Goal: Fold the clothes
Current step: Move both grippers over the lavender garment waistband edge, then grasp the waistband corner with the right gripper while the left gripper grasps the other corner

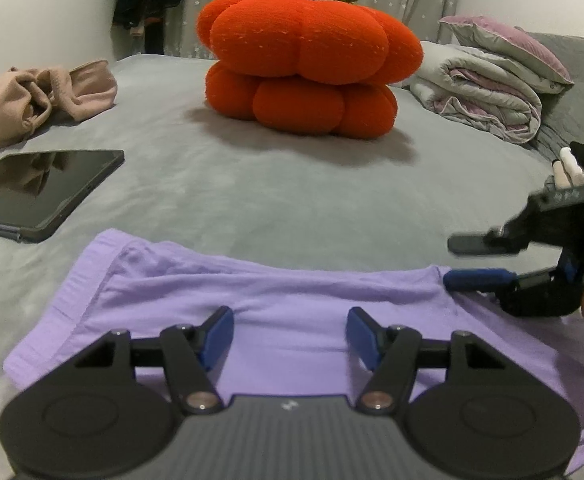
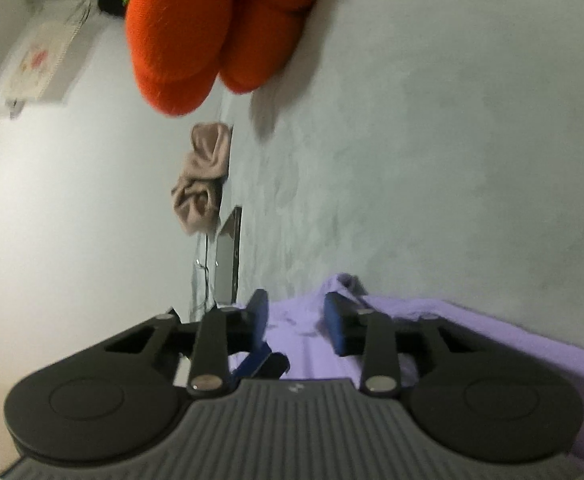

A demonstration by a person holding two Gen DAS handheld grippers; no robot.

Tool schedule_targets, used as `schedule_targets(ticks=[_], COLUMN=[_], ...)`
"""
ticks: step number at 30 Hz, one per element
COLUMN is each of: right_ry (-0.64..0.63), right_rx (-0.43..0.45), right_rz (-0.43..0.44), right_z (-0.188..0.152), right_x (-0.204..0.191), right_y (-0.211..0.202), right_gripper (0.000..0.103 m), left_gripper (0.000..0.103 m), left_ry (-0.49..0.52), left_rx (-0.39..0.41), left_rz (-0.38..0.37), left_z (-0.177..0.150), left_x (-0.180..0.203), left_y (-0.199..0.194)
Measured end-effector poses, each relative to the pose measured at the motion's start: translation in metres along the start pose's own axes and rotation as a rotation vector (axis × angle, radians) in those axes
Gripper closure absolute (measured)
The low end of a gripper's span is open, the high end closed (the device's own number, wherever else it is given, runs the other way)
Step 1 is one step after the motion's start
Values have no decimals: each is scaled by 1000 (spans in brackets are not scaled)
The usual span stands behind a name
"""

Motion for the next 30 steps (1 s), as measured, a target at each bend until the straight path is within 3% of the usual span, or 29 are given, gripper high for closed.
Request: schedule_targets(ticks=[3,8,16,22,23,24,25,30], right_ry=[16,-6,-405,-569,-597,-630,-672,-791], right_rx=[16,67,129,111,116,120,122,277], right_rz=[-18,-52,-242,-346,-356,-365,-375,-420], right_z=[2,8,5,-9,-11,-13,-15,-5], right_x=[5,2,-22,-16,-16,-17,-20,-38], right_y=[-1,-8,-18,4,8,12,15,13], right_gripper=[80,78,77,77,79,96,100,101], left_gripper=[39,39,44,51,52,55,55,59], left_ry=[-13,-62,-141,-179,-173,-167,-161,-132], left_rx=[7,23,48,49,48,48,47,44], left_rz=[4,23,81,122,129,135,142,174], left_z=[2,8,17,17,17,17,17,16], left_x=[-4,-19,-53,-73,-74,-75,-76,-80], left_y=[-1,-5,-5,-5,-5,-5,-4,-3])
Point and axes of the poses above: each gripper's, at about its wrist camera, not at the fingertips, and y roughly the way its jaws point, x to its right, z to its top, the point moved 9 cm from there along y, roughly the way its jaws point, and after that the axes turned 5 degrees about x, right-handed, at the moved point
